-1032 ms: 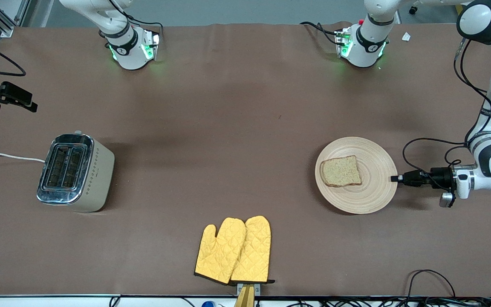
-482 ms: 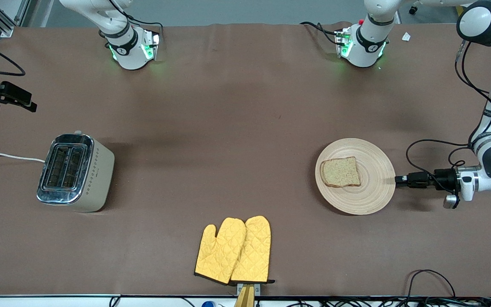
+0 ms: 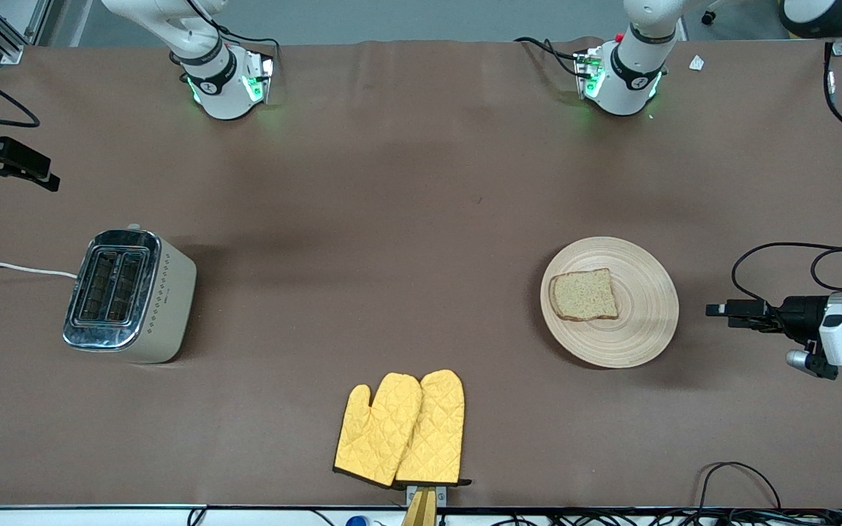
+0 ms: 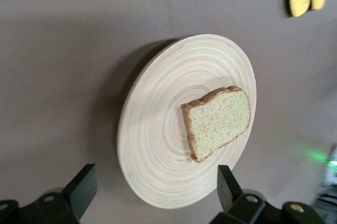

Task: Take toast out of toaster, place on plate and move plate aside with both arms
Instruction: 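Open the left gripper and pull it back from the plate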

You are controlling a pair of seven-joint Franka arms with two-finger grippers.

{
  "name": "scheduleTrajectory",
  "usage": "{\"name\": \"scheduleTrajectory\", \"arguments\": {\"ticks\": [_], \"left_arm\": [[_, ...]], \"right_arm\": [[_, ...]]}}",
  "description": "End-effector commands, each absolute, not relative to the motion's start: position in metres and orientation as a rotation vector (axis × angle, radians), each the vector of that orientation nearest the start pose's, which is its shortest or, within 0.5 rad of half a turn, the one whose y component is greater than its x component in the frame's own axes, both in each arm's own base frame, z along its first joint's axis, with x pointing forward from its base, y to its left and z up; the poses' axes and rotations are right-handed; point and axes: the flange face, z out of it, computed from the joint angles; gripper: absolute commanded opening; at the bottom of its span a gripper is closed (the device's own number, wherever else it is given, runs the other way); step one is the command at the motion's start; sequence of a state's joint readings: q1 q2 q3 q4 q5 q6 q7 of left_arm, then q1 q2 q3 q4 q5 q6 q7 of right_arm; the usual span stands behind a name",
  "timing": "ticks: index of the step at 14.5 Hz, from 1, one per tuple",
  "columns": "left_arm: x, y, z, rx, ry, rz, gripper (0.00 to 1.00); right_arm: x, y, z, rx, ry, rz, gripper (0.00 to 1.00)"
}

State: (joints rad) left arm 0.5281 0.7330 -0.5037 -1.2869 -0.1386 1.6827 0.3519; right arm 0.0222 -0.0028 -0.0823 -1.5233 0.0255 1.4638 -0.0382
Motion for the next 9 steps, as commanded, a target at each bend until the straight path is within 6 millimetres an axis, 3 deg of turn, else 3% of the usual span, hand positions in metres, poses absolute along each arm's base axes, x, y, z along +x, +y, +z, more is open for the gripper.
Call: {"name": "scheduleTrajectory", "arguments": {"ticks": [1, 4, 5, 9], "left_arm": [[0.688, 0.013, 0.438, 2.838, -0.353, -0.170, 1.00], [0.660, -0.064, 0.504, 2.933, -0.299, -0.190, 1.00], [0.647, -0.079, 0.524, 2.972, -0.282, -0.196, 1.00], [0.589, -0.108, 0.593, 3.088, -0.256, -0.112, 1.00]], "right_arm": [[0.540, -0.027, 0.644, -3.104, 0.043, 0.088, 1.00], [0.540, -0.028, 0.644, -3.104, 0.033, 0.088, 1.00], [0.540, -0.028, 0.643, -3.103, 0.033, 0.090, 1.00], [0.540, -0.030, 0.643, -3.103, 0.040, 0.090, 1.00]]}}
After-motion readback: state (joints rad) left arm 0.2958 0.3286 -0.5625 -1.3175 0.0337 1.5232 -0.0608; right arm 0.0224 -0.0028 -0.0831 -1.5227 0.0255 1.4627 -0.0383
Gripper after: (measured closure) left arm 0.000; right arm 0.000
